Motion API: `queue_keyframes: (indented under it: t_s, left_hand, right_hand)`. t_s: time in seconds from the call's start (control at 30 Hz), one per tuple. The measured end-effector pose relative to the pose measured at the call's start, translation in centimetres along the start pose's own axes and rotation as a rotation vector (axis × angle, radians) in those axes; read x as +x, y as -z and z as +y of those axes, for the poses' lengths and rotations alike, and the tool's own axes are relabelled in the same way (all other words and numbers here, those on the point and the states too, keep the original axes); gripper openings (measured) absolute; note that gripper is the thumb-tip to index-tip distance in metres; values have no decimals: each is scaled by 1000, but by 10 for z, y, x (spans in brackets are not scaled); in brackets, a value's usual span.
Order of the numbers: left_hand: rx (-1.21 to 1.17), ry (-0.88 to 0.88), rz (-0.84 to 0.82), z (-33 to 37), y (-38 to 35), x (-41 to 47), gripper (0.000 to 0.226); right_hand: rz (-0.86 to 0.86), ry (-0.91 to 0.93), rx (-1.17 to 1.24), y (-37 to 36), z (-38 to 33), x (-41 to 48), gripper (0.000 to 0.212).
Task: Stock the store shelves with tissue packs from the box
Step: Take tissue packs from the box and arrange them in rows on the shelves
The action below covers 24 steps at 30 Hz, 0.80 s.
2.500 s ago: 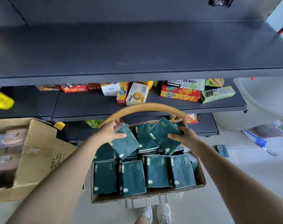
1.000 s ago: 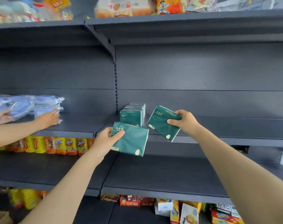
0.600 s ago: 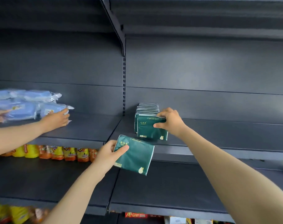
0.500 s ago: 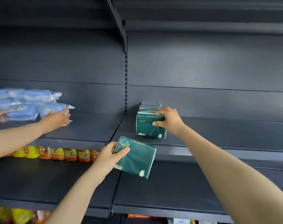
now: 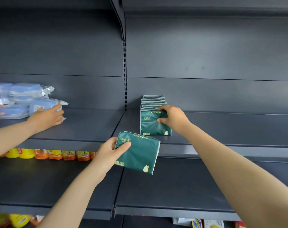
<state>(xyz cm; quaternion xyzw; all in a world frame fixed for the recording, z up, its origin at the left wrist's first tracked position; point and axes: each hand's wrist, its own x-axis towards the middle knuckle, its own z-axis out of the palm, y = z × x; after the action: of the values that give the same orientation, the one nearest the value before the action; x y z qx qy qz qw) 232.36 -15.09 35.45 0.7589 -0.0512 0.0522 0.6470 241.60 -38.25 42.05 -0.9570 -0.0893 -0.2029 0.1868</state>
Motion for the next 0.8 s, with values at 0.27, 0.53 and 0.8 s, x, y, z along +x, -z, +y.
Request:
queue_keyframes:
  t_s: [0.27,0.53,0.8]
  left_hand:
    - [-50,14,13,-3,-18,-3,15]
    - [-130,-24,149,16,-39,-32,25]
    - [-128,-100,204,57,-91,-71,13]
  right_hand:
    - [7,38,-141,-7,0,-4,54]
    - [48,40,3,27,12,-48,51]
    - [-52,-41,696,81,23,-145,33]
